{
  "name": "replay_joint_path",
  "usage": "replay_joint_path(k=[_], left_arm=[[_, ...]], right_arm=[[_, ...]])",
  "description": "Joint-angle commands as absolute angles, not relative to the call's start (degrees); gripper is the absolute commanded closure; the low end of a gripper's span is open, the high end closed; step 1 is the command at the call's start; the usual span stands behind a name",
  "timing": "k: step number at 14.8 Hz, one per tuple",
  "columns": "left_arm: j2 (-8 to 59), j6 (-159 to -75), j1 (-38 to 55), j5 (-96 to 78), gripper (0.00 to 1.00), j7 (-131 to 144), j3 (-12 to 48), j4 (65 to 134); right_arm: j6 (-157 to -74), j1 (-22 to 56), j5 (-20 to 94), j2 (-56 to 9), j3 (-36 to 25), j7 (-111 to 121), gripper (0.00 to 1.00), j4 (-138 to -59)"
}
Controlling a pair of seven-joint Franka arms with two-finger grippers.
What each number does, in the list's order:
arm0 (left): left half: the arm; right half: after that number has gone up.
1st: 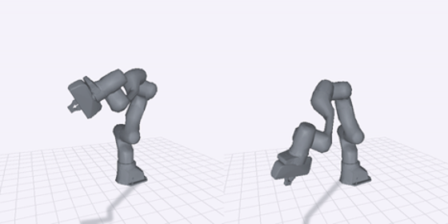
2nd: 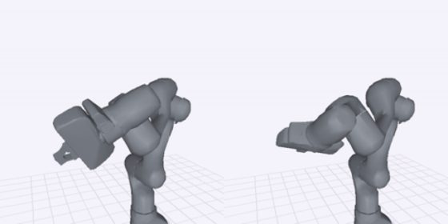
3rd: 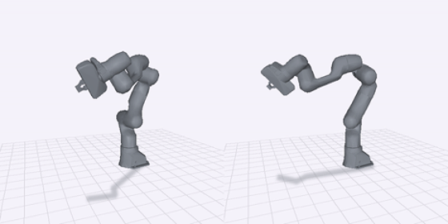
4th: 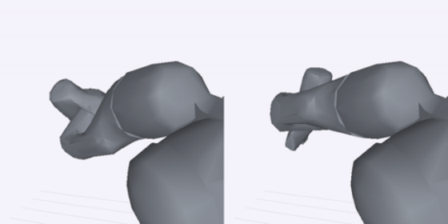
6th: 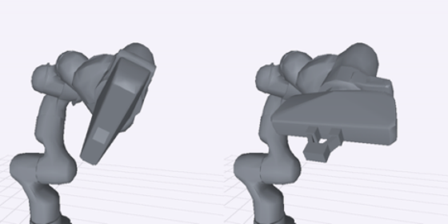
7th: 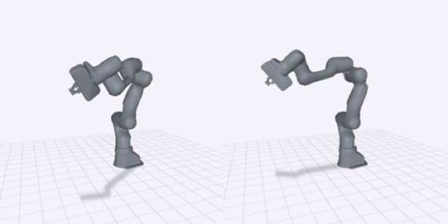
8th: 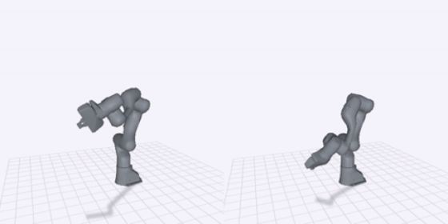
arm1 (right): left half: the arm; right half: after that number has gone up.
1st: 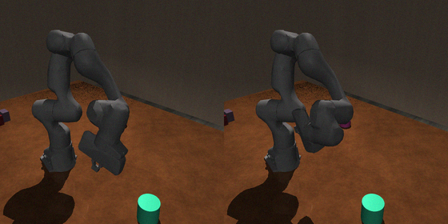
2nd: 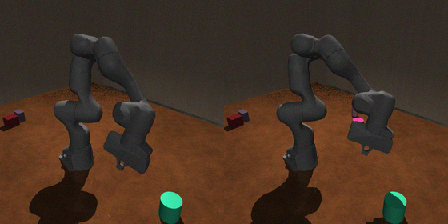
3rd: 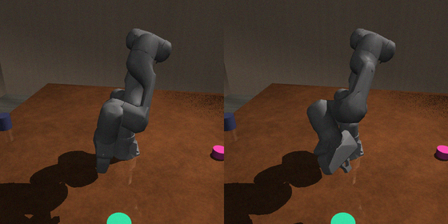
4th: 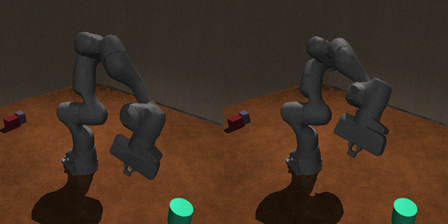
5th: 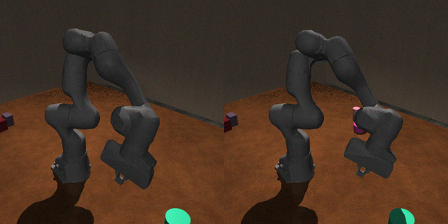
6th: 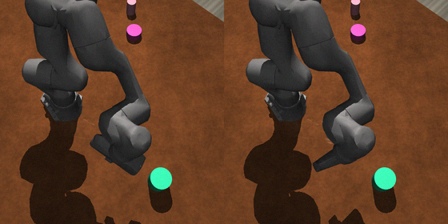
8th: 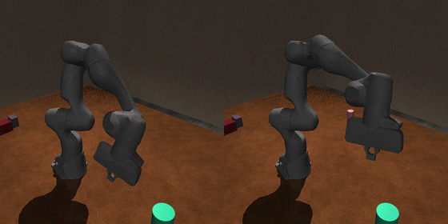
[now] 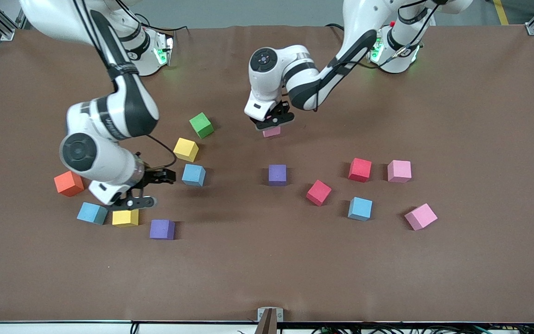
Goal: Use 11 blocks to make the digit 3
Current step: 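Lift the pink cube with the left gripper while the right gripper reaches the blue cube, then place the pink cube with the left gripper while the right gripper grasps the blue cube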
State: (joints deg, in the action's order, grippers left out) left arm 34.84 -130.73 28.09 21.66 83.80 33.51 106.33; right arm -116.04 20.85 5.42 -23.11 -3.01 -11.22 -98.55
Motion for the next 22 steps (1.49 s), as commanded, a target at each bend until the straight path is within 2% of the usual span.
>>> replay_joint_path(k=[1,4,9,15,22], left_arm=[[36.83,-129.20,29.53,23.20,0.57,78.77,33.49,104.24],[36.83,-125.60,31.02,23.12,0.56,76.82,33.49,104.15],[37.62,-125.24,31.20,23.11,0.53,76.55,33.49,104.15],[37.53,-125.24,31.20,23.03,0.51,76.20,33.49,104.06],[37.88,-125.24,31.64,22.68,0.51,74.71,33.66,104.24]], right_arm=[[-119.44,23.81,5.71,-23.63,-3.43,-15.11,0.00,-101.69],[-120.76,24.70,5.71,-26.01,-3.43,-15.29,0.00,-101.69],[-122.51,26.80,5.71,-28.91,-3.51,-15.29,0.00,-101.86],[-127.61,26.72,5.71,-29.18,-3.43,-15.29,0.00,-106.17],[-128.58,26.72,5.71,-29.27,-3.43,-15.38,0.00,-107.67]])
